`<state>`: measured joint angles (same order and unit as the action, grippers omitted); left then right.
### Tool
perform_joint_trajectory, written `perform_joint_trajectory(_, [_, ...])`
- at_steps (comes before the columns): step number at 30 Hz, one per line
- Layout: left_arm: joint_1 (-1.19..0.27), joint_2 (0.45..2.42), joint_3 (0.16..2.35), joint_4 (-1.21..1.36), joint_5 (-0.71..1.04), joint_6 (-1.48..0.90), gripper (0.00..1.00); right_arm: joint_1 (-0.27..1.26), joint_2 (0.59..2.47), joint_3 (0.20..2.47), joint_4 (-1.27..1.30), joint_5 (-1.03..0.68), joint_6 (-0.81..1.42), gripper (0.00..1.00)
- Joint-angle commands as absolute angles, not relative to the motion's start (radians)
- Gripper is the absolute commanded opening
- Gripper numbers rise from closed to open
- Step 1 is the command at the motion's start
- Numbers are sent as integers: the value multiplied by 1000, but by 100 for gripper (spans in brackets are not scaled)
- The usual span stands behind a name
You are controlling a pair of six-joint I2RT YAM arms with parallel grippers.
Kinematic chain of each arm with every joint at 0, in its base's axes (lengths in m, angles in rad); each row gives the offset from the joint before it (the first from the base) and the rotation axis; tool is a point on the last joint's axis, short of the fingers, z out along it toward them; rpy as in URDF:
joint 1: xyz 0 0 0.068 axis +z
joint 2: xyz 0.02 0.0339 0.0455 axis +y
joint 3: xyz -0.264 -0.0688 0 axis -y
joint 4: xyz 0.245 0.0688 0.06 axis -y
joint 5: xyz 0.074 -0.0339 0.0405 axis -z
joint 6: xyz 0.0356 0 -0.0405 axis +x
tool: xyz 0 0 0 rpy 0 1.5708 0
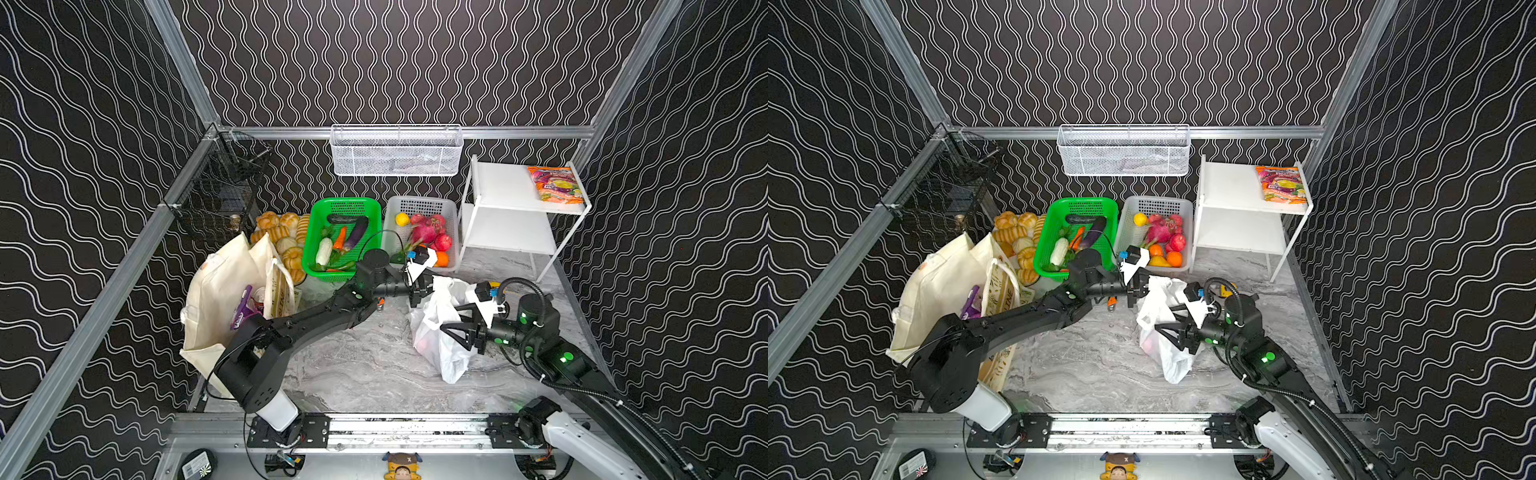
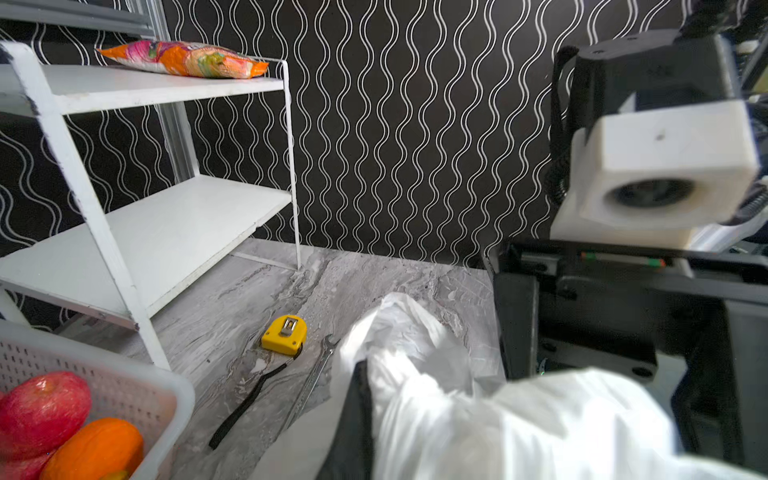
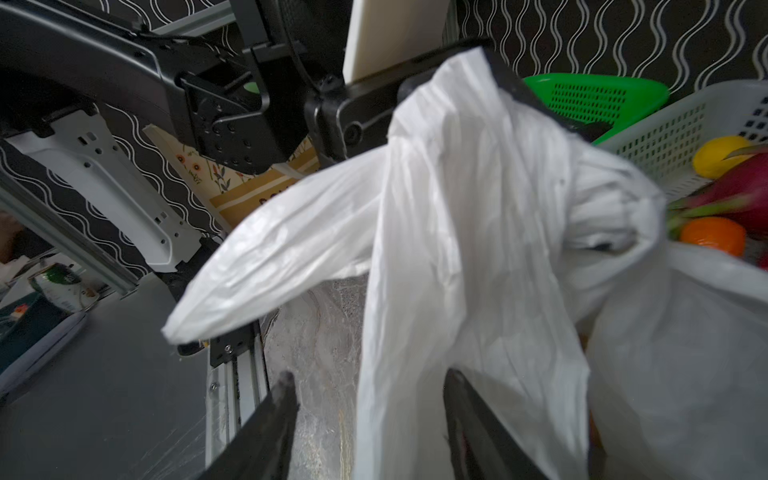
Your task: Place the mixed food into the grocery bags and tie them
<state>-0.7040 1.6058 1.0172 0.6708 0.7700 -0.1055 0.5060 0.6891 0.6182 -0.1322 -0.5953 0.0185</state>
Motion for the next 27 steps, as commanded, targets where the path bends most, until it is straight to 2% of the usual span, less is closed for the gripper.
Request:
perform_joint_trajectory(1, [-688, 1613, 1008, 839, 823, -172, 0, 494, 632, 643, -212, -465, 49, 60])
perform_joint_trajectory(5, [-682, 1614, 1008, 821, 839, -157, 0, 481, 577, 658, -192, -399, 116, 61])
perform_joint_trajectory(7, [-680, 1614, 1009, 813, 851, -155, 0, 479, 582, 679, -170, -374, 145, 57])
perform_joint_trajectory(8, [-680, 1613, 1009, 810, 855, -155, 0, 478, 588, 688, -156, -358, 158, 51])
perform_joint_trajectory(10, [-679, 1611, 1008, 805, 866, -153, 0, 474, 613, 692, -100, -324, 196, 32])
perform_joint_trajectory(12, [-679, 1610, 1005, 804, 873, -156, 0, 471, 647, 682, -20, -349, 223, 22])
perform_joint_trajectory(15, [-678, 1609, 1005, 805, 880, -167, 0, 469, 740, 676, 76, -380, 280, 2])
perform_joint_trajectory(19, [-679, 1604, 1002, 807, 843, -189, 0, 473, 877, 654, 168, -531, 321, 1])
perform_joint_trajectory(24, [-679, 1620, 1025, 793, 865, -239, 0, 507, 942, 529, 439, -528, 440, 0])
perform_joint_trajectory(27, [-678, 1626, 1017, 811, 864, -275, 0, 552, 989, 577, 436, -524, 403, 1])
